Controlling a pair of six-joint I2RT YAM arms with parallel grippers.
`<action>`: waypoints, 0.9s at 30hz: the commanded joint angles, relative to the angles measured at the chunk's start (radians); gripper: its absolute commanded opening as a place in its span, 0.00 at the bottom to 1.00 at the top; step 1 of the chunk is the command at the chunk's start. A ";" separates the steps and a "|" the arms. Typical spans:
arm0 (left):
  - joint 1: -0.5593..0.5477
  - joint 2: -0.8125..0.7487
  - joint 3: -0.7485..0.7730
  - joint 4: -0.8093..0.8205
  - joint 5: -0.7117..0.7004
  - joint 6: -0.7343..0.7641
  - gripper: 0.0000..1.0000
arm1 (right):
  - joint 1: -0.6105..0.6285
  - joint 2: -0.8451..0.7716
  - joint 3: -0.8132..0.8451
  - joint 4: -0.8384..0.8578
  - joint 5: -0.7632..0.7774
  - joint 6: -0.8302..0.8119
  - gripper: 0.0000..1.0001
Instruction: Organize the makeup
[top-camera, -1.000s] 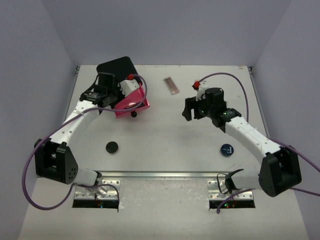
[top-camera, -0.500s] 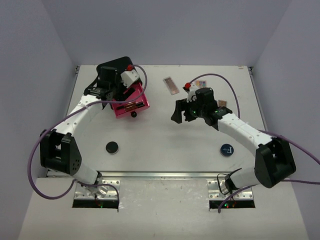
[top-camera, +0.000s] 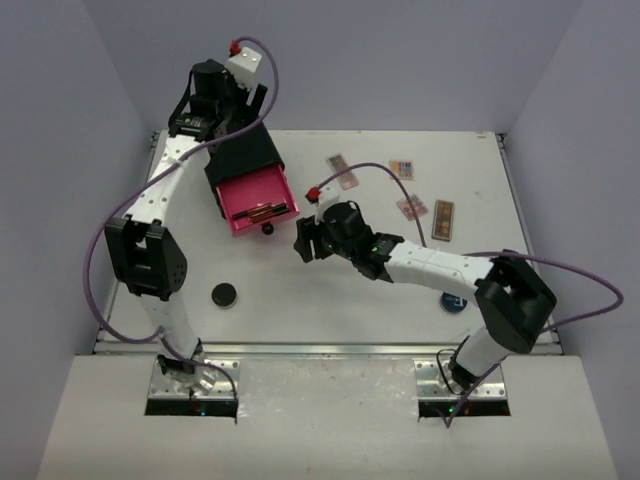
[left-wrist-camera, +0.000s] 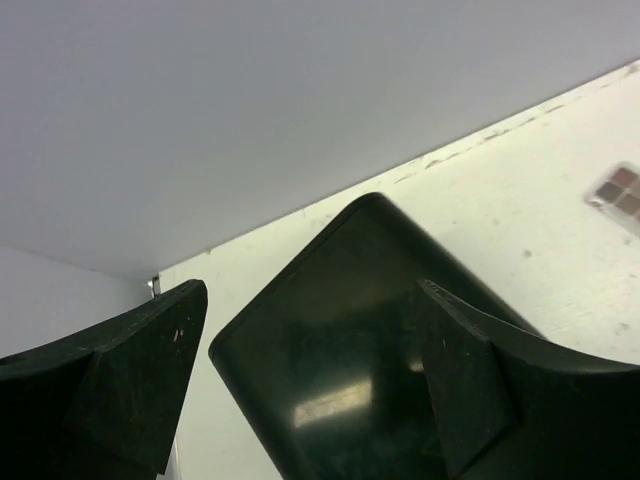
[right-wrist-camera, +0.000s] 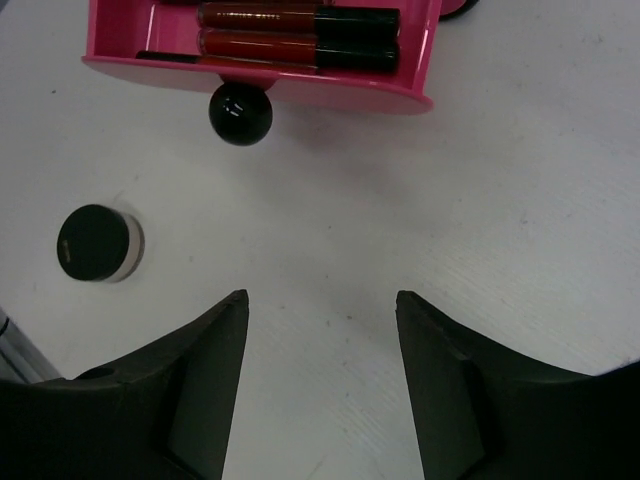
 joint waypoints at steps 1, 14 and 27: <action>0.085 0.106 0.050 0.015 -0.011 -0.082 0.80 | 0.089 0.120 0.108 0.130 0.234 -0.016 0.63; 0.158 0.122 -0.088 0.135 0.021 -0.043 0.77 | 0.114 0.376 0.320 0.166 0.214 -0.014 0.59; 0.157 0.166 -0.112 0.146 0.026 -0.008 0.75 | 0.110 0.422 0.394 0.215 0.325 -0.029 0.38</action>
